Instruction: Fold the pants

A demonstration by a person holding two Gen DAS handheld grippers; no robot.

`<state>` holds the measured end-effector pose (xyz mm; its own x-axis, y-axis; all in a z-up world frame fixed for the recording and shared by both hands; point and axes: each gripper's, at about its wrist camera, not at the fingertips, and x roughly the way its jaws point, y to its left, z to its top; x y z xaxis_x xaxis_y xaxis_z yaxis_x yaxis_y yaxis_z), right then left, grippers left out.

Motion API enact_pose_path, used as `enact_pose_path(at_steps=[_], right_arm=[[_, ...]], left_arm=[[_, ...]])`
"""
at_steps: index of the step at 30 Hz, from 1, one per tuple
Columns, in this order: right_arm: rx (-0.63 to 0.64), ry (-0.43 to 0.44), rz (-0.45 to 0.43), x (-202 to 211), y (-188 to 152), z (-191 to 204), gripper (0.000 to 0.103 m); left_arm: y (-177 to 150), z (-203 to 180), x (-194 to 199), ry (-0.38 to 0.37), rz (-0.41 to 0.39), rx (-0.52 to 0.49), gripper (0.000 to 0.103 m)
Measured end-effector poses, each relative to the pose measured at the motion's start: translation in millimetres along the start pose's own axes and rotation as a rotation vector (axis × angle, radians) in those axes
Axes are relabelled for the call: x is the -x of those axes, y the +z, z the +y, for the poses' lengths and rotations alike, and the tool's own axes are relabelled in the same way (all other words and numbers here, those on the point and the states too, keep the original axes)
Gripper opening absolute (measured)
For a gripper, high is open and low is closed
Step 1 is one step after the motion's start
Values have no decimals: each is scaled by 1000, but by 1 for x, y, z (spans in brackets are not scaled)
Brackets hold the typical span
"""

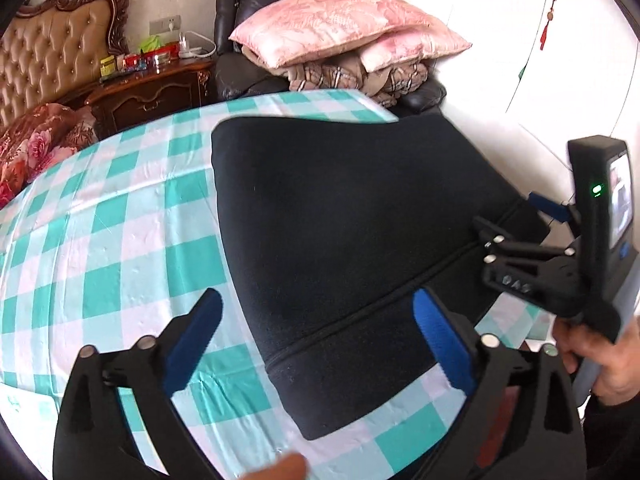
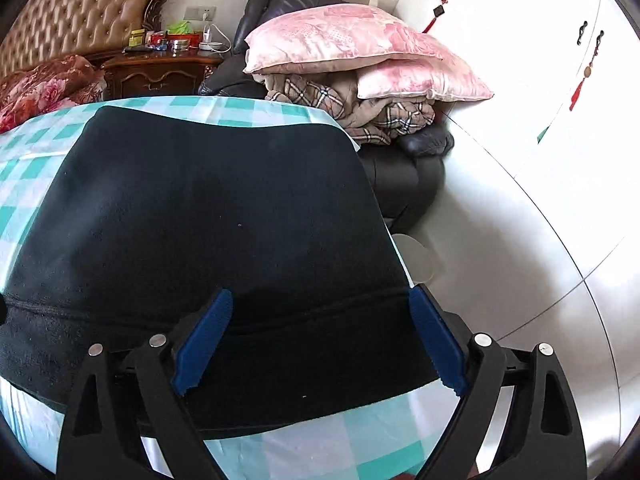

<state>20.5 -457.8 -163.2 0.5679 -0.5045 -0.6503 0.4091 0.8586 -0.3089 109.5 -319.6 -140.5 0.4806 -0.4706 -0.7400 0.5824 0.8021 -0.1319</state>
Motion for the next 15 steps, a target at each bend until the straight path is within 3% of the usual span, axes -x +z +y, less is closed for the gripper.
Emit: enact_pose_path(at_steps=[3, 9, 15], right_arm=[[-14, -1, 4, 4, 0, -1, 86], [-96, 33, -8, 33, -3, -20, 86], [-143, 31, -29, 58, -11, -39, 86]], left_arm=[[5, -9, 10, 63, -43, -33, 101], [8, -24, 34, -45, -105, -60, 101], [12, -35, 37, -12, -101, -77, 101]])
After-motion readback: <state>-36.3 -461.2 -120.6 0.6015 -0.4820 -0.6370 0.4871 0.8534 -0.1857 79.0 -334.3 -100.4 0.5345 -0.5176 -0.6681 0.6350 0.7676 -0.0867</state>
